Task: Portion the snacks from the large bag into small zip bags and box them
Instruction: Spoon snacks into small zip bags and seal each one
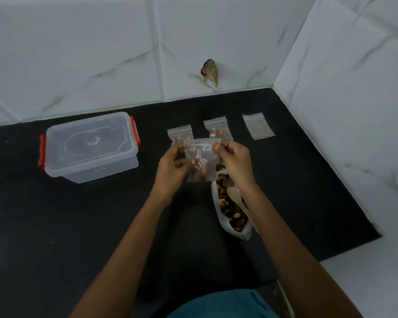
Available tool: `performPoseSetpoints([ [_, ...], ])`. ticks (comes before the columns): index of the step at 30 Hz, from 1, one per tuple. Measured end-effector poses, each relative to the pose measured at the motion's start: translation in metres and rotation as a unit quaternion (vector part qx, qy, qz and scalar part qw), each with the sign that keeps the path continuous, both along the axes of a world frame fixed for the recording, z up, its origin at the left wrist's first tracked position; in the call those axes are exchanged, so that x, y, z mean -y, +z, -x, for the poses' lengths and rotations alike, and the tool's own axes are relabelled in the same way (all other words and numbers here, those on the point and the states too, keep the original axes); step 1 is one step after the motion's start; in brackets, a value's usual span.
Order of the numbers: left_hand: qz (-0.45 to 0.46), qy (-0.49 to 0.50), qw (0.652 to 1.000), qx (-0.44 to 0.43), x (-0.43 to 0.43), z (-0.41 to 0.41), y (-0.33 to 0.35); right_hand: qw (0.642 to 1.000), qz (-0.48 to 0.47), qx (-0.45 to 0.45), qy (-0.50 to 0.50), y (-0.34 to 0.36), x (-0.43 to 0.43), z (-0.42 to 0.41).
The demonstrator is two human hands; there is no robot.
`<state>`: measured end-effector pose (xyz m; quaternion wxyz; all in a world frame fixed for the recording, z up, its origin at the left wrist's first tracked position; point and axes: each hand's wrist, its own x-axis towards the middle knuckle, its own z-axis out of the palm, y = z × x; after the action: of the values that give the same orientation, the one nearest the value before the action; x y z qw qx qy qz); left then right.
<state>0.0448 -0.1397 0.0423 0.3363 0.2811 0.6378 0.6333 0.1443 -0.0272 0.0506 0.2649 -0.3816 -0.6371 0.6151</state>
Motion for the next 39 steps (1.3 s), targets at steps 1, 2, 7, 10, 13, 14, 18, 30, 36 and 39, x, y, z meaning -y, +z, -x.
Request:
performPoseSetpoints([
  [1,0.010,0.004,1.000,0.002,-0.002,0.004,-0.004,1.000,0.018,0.003,0.016,-0.002,-0.003,0.004],
  [2,0.019,0.013,1.000,0.007,-0.003,0.007,-0.008,0.998,0.042,0.005,0.037,-0.004,-0.005,0.008],
  [7,0.070,0.069,0.995,0.025,-0.010,0.019,-0.032,0.986,0.052,0.066,0.145,-0.022,-0.014,0.023],
  [10,0.103,0.105,0.989,0.015,-0.014,0.023,-0.044,0.981,-0.006,0.134,0.141,-0.040,-0.017,0.033],
  [13,0.143,0.152,0.977,0.032,-0.018,0.025,-0.055,0.979,-0.046,0.170,0.102,-0.058,-0.019,0.042],
  [14,0.158,0.152,0.975,0.028,-0.020,0.025,-0.059,0.978,-0.050,0.181,0.096,-0.061,-0.019,0.044],
  [18,0.199,0.116,0.973,0.002,-0.026,0.028,-0.073,0.956,-0.111,0.244,0.116,-0.073,-0.024,0.049],
  [30,0.244,0.119,0.957,-0.103,-0.032,0.028,-0.079,0.923,-0.169,0.312,0.150,-0.080,-0.032,0.048],
  [36,0.232,0.125,0.957,-0.119,-0.045,0.026,-0.071,0.943,-0.150,0.277,0.111,-0.067,-0.052,0.037],
  [39,0.212,0.111,0.964,-0.121,-0.063,0.020,-0.061,0.948,-0.129,0.274,0.094,-0.063,-0.066,0.028],
])
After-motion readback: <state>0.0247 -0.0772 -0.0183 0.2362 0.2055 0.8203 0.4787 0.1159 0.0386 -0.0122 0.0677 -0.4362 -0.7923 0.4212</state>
